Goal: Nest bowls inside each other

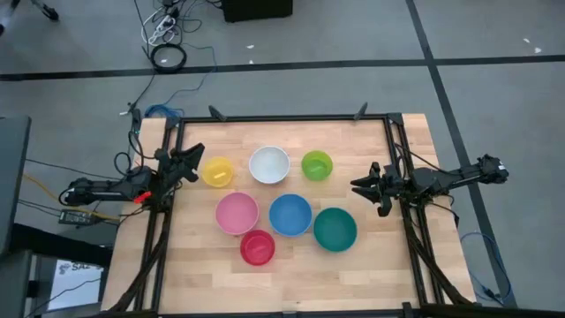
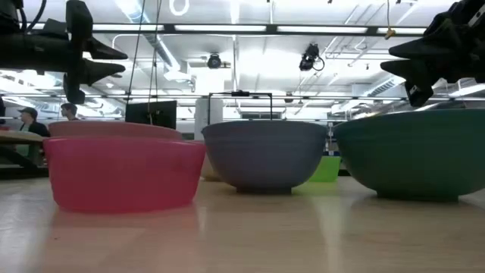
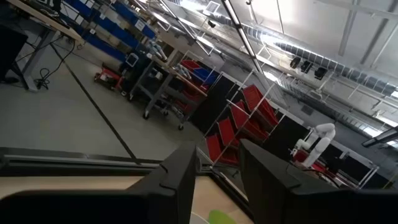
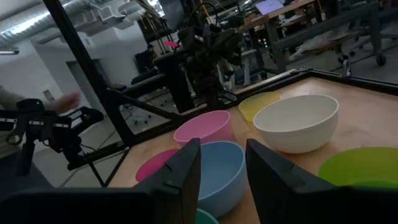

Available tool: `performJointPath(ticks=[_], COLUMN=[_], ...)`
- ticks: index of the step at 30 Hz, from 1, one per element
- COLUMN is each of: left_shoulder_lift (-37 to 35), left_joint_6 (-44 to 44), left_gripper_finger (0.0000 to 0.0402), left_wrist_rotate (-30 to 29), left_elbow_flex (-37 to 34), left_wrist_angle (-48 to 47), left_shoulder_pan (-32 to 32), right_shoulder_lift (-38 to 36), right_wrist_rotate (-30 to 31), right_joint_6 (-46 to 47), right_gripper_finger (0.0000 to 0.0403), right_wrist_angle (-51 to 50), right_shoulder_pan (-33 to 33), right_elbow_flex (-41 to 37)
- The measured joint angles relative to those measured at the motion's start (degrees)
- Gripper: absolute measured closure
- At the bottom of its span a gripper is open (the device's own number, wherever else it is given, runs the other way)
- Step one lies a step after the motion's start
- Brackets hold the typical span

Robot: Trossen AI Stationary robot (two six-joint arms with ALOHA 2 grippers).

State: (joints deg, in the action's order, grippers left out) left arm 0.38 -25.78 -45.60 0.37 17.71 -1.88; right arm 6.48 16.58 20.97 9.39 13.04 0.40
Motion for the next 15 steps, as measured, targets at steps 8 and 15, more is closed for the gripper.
performJointPath(ticks=[8,15], left_shoulder_lift=[0.0,0.0], left_joint_6=[0.0,0.7], left_gripper_finger=[0.0273,0.0273], left_wrist_rotate=[0.0,-0.2], left_elbow_flex=[0.0,0.0], left_wrist_angle=[0.0,0.2], left_shoulder_pan=[0.0,0.0], right_shoulder_lift=[0.0,0.0], right_wrist_rotate=[0.0,0.0], right_joint_6=[0.0,-1.3], right_gripper_finger=[0.0285,0.0285], right_wrist_angle=[0.0,0.0], right_shoulder_pan=[0.0,0.0], right_elbow_flex=[0.0,0.0])
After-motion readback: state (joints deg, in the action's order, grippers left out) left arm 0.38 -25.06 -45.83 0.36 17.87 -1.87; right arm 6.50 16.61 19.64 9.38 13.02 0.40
